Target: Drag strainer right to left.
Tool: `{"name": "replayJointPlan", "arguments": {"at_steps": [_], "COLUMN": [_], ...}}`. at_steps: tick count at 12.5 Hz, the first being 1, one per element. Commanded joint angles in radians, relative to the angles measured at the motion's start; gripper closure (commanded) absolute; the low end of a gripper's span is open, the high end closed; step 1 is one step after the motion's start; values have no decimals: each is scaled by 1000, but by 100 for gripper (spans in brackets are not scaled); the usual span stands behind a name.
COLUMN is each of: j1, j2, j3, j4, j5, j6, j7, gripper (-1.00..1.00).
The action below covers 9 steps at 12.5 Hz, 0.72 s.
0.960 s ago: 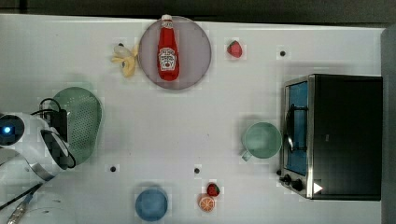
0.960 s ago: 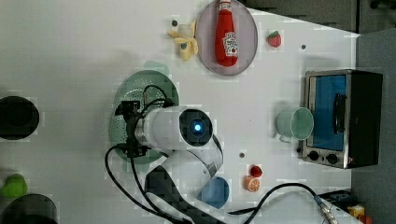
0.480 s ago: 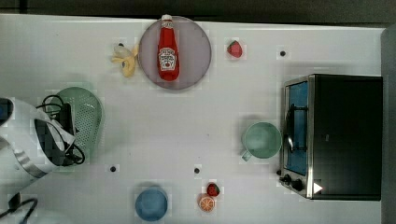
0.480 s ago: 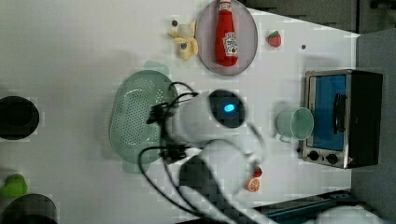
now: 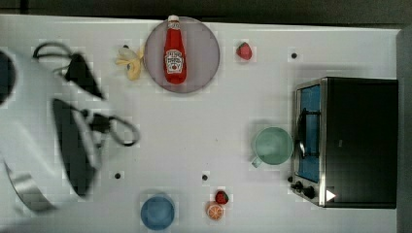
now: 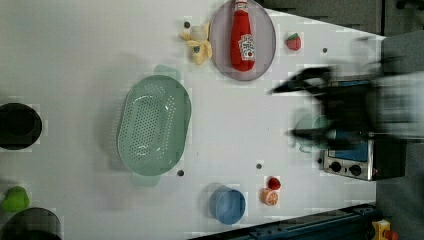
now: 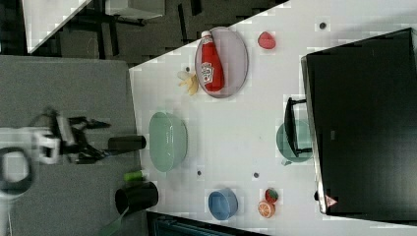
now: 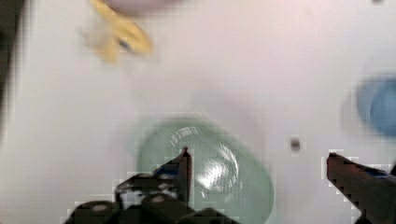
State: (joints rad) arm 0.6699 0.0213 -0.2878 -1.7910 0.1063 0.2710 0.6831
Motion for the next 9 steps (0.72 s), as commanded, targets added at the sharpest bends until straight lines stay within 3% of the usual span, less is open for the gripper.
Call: {"name": "replayJointPlan", "arguments": {"at_steps": [1,3,9], "j1": [-89,-102,-113], "j2": [-121,-181,-256], "j3": [-154,-234,-353], "j4": [-20,-20,-25], "j5": [-115,-211,-220], "j6": [-101,-161,-197], "j7": [-388,-524,-559], "gripper": [-100,-100,-100]}}
